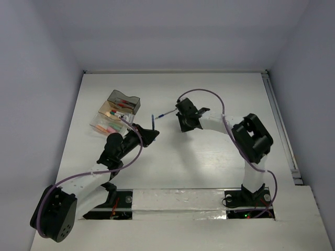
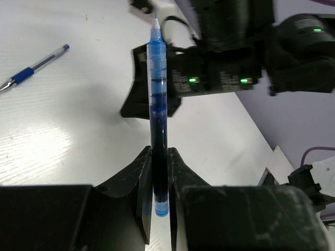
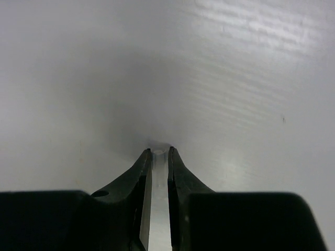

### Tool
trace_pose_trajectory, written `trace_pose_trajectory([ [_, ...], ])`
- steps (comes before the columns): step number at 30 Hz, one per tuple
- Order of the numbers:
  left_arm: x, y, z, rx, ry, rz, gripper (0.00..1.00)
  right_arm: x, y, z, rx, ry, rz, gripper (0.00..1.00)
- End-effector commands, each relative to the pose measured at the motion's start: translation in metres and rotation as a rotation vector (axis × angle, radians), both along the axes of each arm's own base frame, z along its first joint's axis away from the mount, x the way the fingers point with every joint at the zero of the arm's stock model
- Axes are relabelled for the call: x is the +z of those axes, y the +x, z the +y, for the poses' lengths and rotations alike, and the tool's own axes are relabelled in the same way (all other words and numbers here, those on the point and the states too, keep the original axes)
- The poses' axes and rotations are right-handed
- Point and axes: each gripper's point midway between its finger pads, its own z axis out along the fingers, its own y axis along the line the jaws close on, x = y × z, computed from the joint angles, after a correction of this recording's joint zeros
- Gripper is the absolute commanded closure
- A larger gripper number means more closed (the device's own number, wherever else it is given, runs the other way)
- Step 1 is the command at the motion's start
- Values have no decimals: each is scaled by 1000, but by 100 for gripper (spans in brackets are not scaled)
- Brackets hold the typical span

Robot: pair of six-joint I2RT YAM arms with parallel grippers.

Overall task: Sort the stationery into containers
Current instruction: Close the pen cap on the pen.

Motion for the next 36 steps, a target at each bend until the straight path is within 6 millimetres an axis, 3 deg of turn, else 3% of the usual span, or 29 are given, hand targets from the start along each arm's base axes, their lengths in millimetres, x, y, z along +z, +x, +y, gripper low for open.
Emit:
trace_pose_trajectory([
  [1, 16, 2, -10, -50, -15, -62, 100, 70, 4, 20, -3, 227, -157, 100],
  [2, 17, 1, -12, -64, -17, -63, 100, 85, 5, 24, -9, 289, -201, 100],
  [3, 19, 0, -14, -76, -25, -71, 100, 120, 5, 26, -4, 362, -271, 100],
  [5, 18, -5, -19, -108, -24, -75, 100, 152, 2, 35, 19, 498, -350, 100],
  [6, 20, -5, -19, -113, -23, -87, 100, 181, -3, 37, 30, 570, -402, 100],
  [11, 22, -12, -29, -150, -17, -100, 100, 252, -19, 53, 91, 867, -519, 100],
  [13, 22, -11, -29, -152, -15, -102, 100, 261, -27, 58, 129, 937, -525, 100],
  [14, 22, -14, -32, -163, -13, -103, 100, 277, -32, 65, 155, 1006, -557, 100],
  [20, 23, -14, -33, -162, -10, -115, 100, 295, -45, 84, 239, 1120, -564, 100],
  [26, 23, -14, -32, -155, -9, -119, 100, 289, -55, 105, 294, 1141, -523, 100],
  [36, 26, -15, -32, -150, -10, -126, 100, 277, -56, 107, 281, 1123, -508, 100],
])
